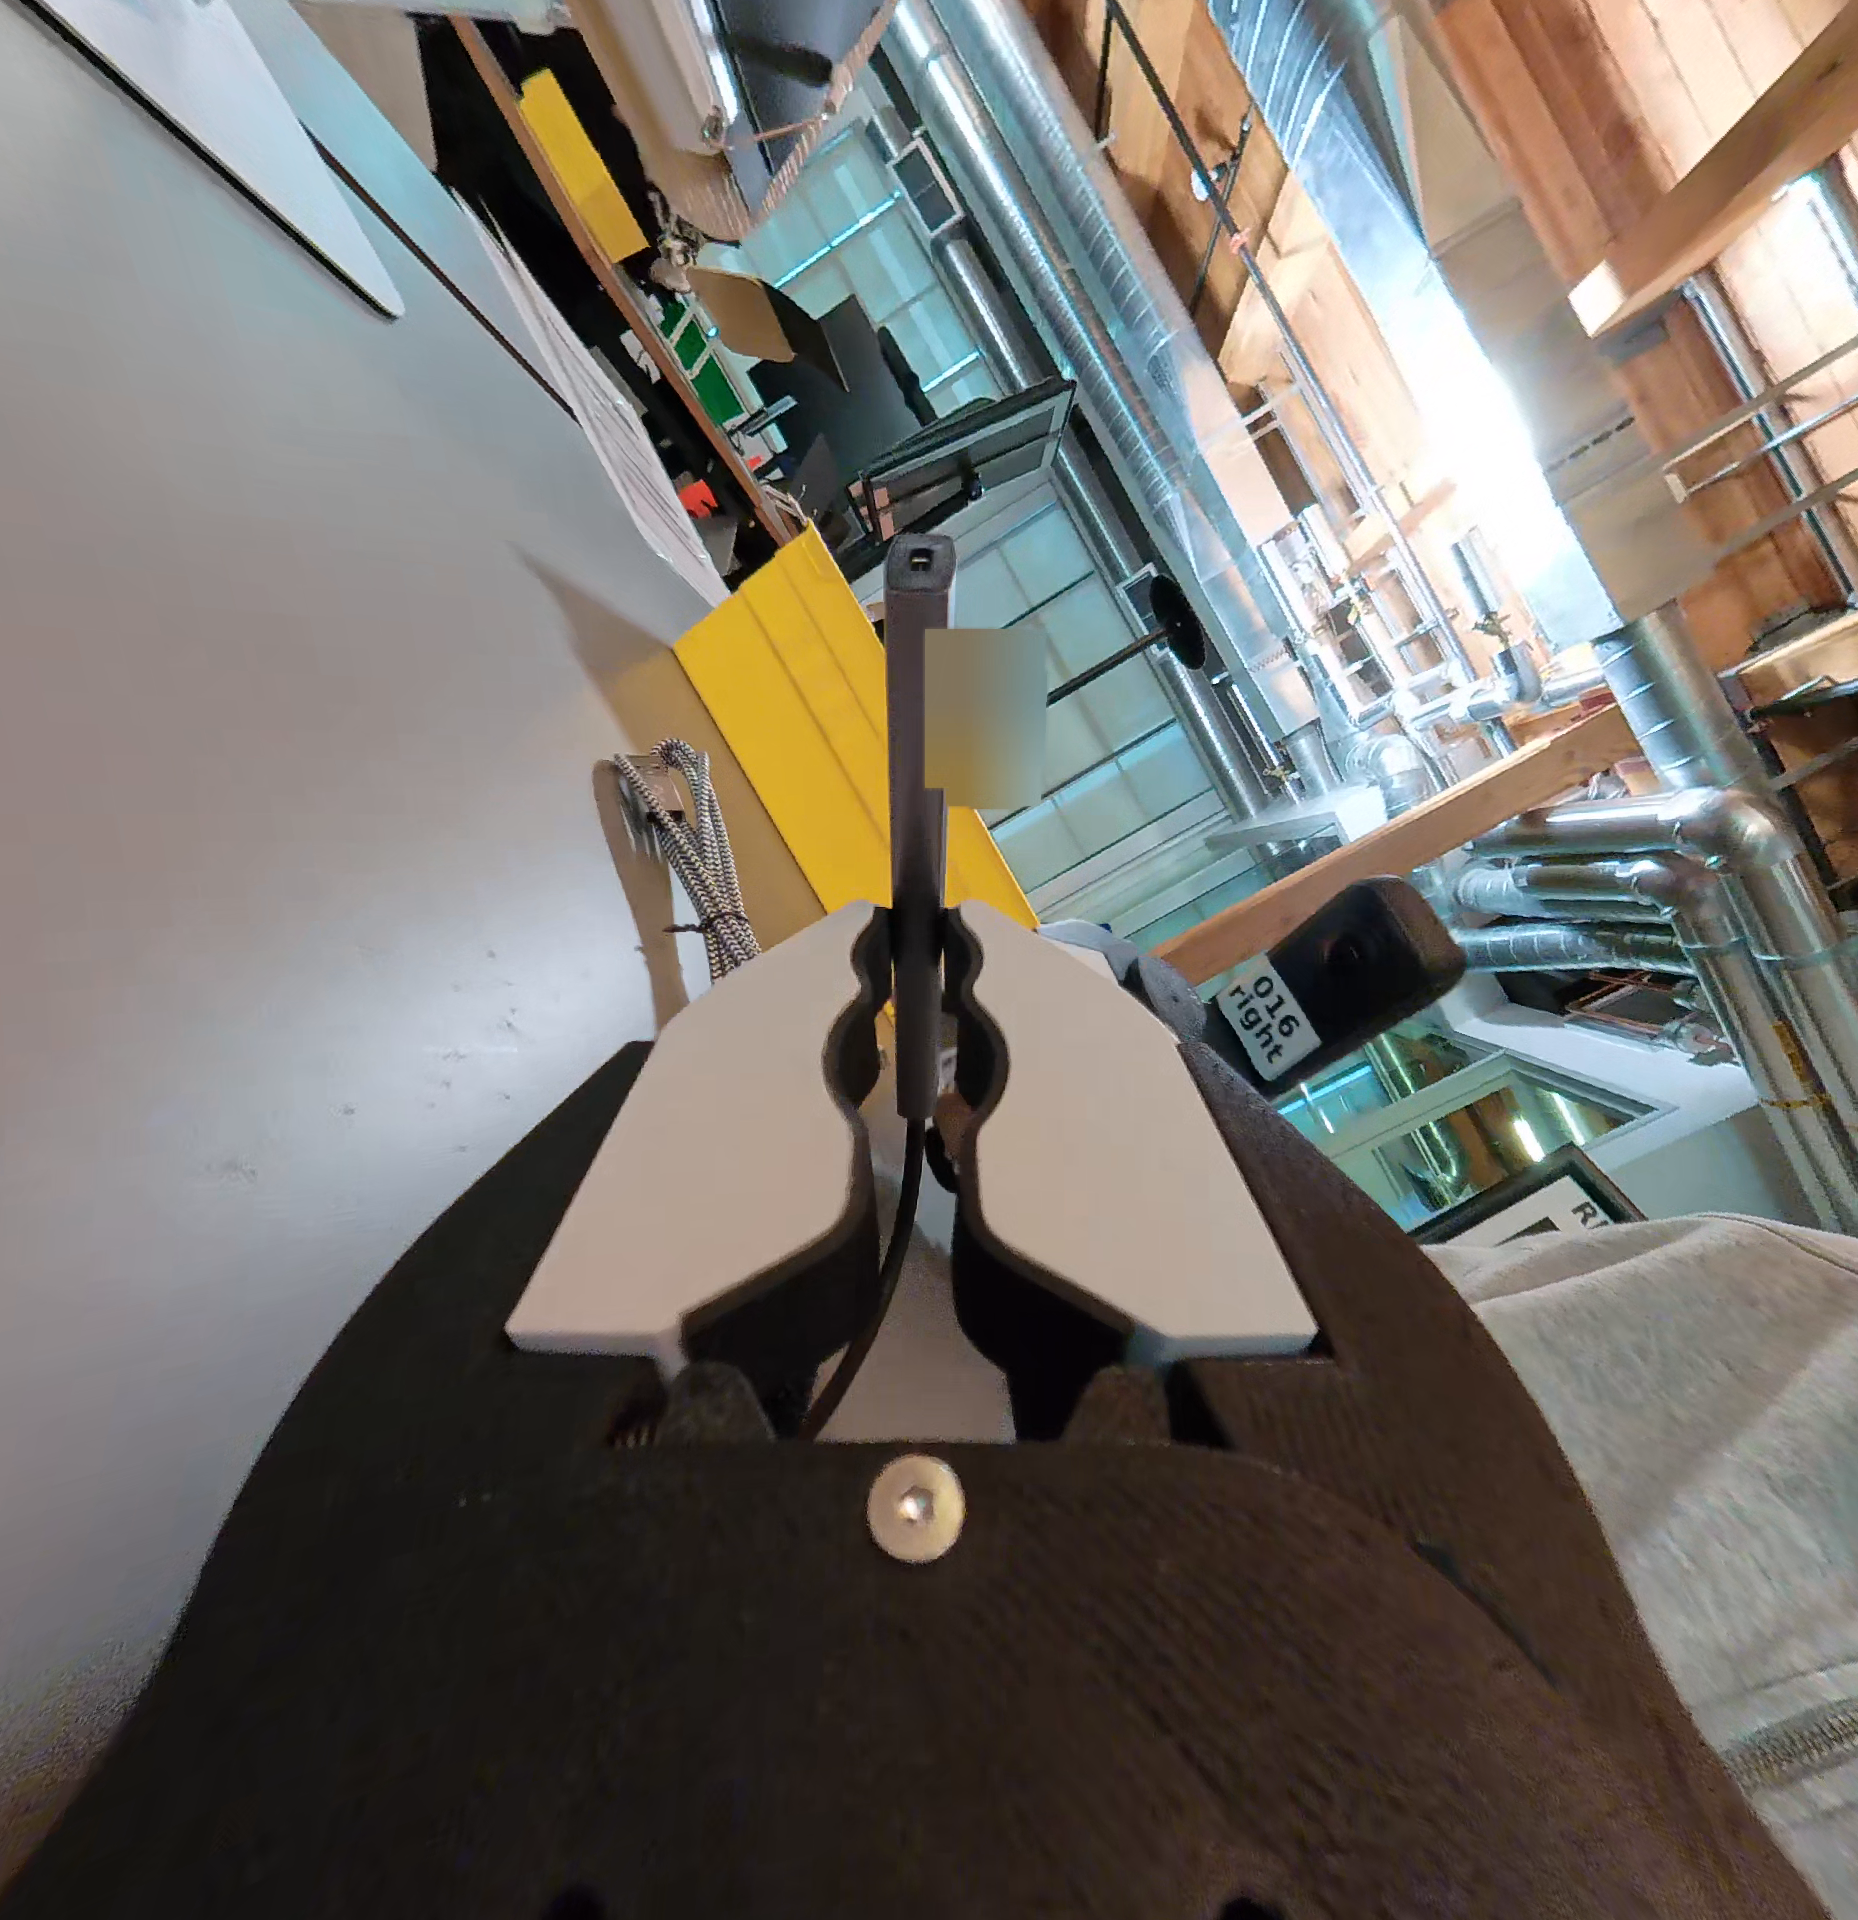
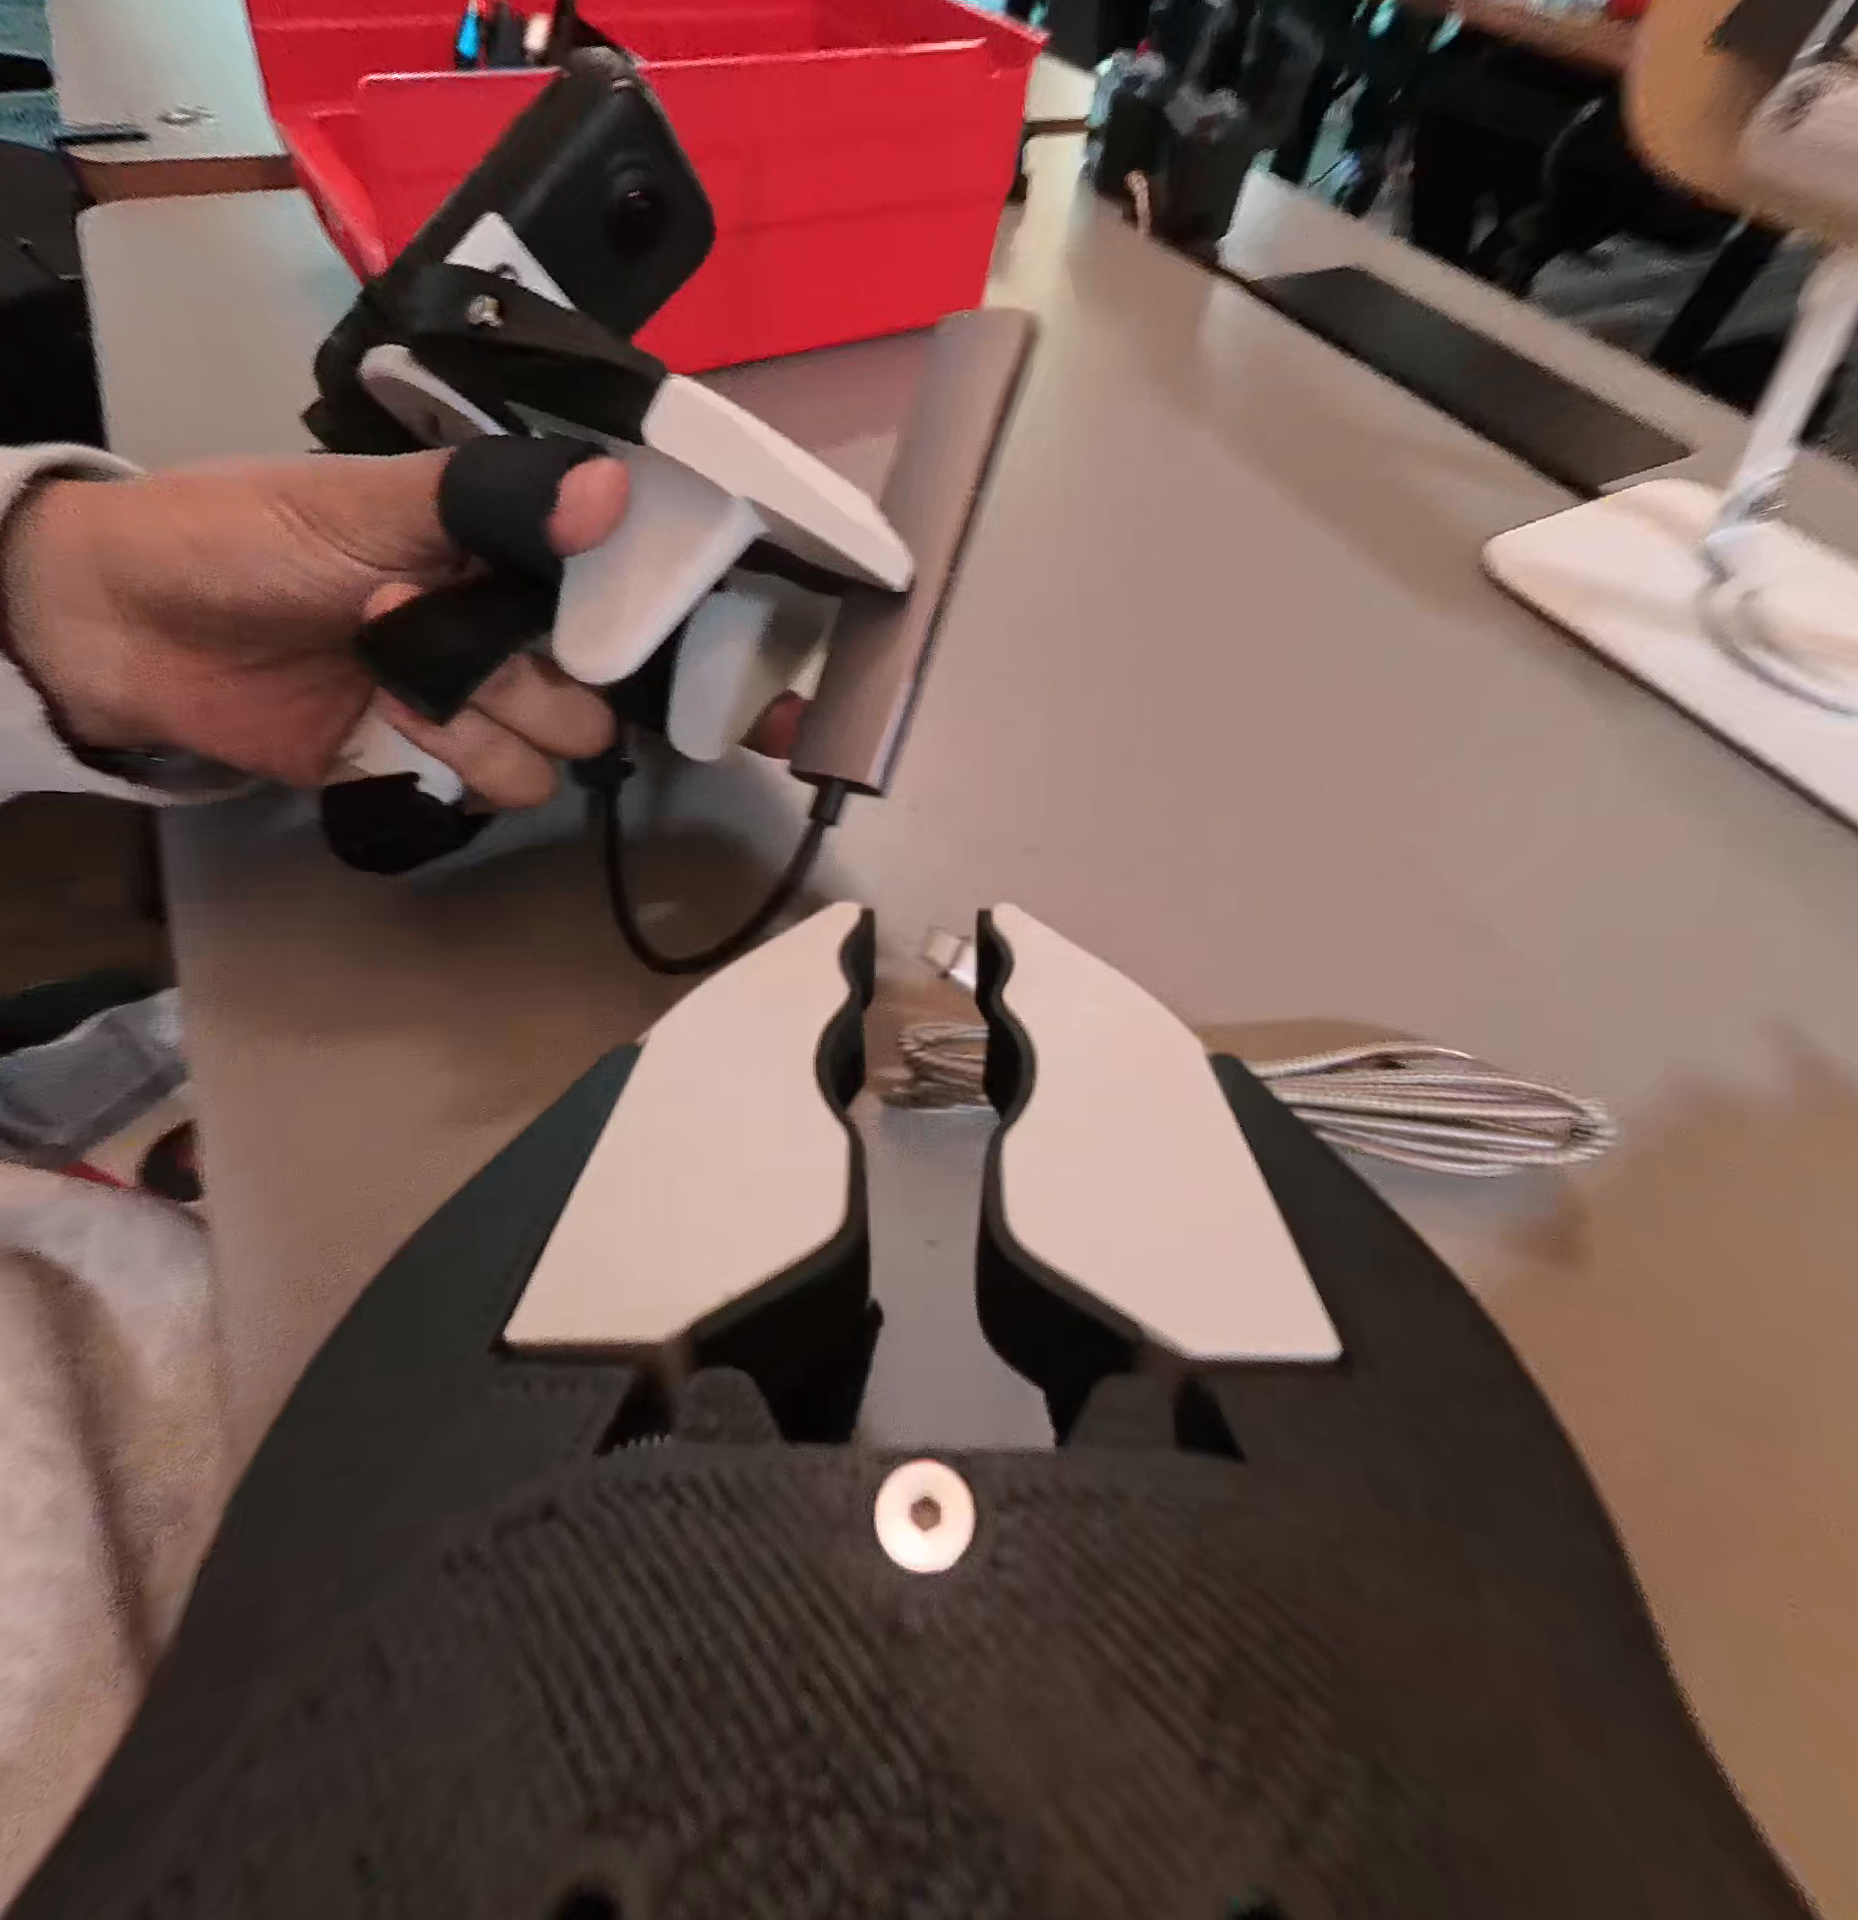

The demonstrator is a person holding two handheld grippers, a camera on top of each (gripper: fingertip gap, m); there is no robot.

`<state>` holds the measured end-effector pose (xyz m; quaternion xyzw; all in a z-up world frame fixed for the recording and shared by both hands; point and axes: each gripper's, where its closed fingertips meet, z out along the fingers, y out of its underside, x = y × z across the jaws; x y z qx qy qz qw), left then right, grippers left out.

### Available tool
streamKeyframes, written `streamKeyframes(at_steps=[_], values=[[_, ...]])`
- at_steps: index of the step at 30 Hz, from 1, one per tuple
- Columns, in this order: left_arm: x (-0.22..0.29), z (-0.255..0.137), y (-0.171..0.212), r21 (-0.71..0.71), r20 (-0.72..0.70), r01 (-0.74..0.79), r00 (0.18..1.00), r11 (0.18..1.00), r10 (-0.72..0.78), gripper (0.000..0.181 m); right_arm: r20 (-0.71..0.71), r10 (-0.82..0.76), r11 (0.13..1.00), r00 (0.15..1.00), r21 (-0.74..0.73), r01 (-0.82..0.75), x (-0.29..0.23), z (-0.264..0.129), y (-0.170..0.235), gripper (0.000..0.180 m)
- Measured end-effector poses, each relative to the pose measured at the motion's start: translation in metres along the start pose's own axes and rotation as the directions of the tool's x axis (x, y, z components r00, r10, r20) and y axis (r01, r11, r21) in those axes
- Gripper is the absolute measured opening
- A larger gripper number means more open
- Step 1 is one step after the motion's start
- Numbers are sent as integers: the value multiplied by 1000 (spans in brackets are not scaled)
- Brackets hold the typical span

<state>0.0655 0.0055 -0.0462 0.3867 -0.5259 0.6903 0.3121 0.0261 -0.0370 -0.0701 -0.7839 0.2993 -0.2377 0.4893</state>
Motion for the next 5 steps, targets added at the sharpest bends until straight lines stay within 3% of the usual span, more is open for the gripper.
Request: streamKeyframes(at_steps=[1, 5], values=[[0, -1, 0, 2, -1, 6, 1000, 1000, -6, 10, -16, -4, 1000, 1000, 14, 4, 8, -3, 1, 17], [0, 3, 7, -35, -21, 40, 999, 999, -40, 9, 2, 94, 994, 996, 54, -94, 30, -11, 5, 16]])
